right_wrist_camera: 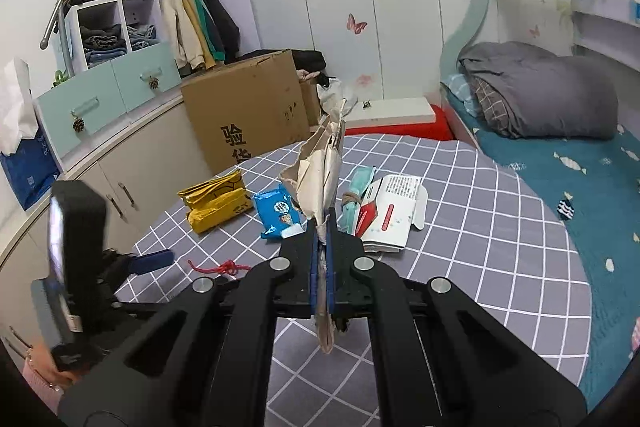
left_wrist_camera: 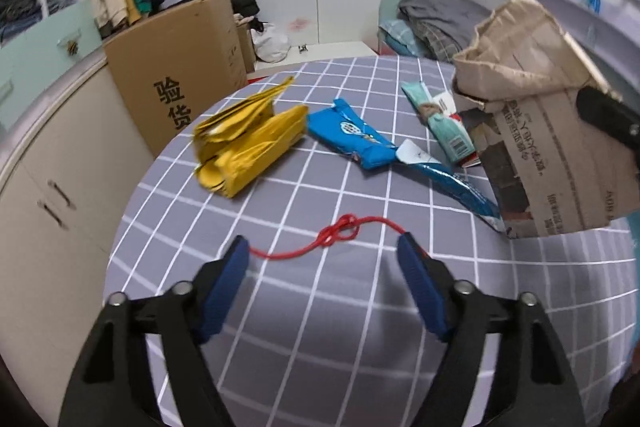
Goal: Collect trash
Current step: 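Grasp the crumpled newspaper with the right tool while the left tool grasps the red string, then carry the newspaper and red string over the wastebasket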
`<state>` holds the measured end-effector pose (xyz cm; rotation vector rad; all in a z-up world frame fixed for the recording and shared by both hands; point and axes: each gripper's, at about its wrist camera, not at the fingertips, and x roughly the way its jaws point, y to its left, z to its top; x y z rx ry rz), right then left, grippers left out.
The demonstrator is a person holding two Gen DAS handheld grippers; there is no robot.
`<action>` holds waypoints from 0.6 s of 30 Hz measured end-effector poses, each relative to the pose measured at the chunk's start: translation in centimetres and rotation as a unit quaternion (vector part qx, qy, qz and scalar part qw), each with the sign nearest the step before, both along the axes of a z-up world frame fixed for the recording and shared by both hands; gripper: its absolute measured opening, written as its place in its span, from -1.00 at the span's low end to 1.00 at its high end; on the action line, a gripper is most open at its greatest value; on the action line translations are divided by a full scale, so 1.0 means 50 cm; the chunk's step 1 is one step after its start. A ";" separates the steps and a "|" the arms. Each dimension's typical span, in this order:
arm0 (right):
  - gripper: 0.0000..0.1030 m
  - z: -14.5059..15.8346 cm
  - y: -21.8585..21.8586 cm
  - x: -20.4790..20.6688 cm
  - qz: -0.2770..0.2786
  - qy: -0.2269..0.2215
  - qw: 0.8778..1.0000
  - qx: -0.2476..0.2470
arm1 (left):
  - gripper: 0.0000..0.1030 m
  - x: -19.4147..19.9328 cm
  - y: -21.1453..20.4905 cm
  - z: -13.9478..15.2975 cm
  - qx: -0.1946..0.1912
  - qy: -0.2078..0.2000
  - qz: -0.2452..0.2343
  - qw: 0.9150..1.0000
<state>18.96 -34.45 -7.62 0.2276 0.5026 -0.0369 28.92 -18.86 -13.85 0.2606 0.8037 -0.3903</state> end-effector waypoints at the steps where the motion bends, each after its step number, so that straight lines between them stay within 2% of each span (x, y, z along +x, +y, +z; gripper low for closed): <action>1: -0.94 -0.003 0.000 0.003 0.001 0.001 1.000 0.002 | 0.29 0.006 -0.007 -0.005 0.004 0.002 0.000 1.000; 3: -0.94 -0.003 -0.003 0.006 0.003 0.000 1.000 0.006 | -0.02 0.021 -0.019 -0.017 0.008 0.014 0.000 1.000; 5: -0.94 -0.003 -0.003 0.010 0.006 -0.001 1.000 0.008 | -0.23 0.032 -0.025 -0.026 0.006 0.028 0.000 1.000; 7: -0.94 -0.002 -0.005 0.010 0.006 -0.002 1.000 0.008 | -0.77 0.032 -0.021 -0.028 -0.011 0.036 -0.005 0.999; 8: -0.94 -0.001 -0.004 0.010 0.006 -0.003 1.000 0.008 | -0.86 0.032 -0.018 -0.024 -0.017 0.034 -0.001 0.999; 18: -0.94 0.052 0.035 -0.021 0.018 -0.028 0.999 0.003 | -0.88 -0.009 0.090 0.052 -0.116 0.009 0.036 0.992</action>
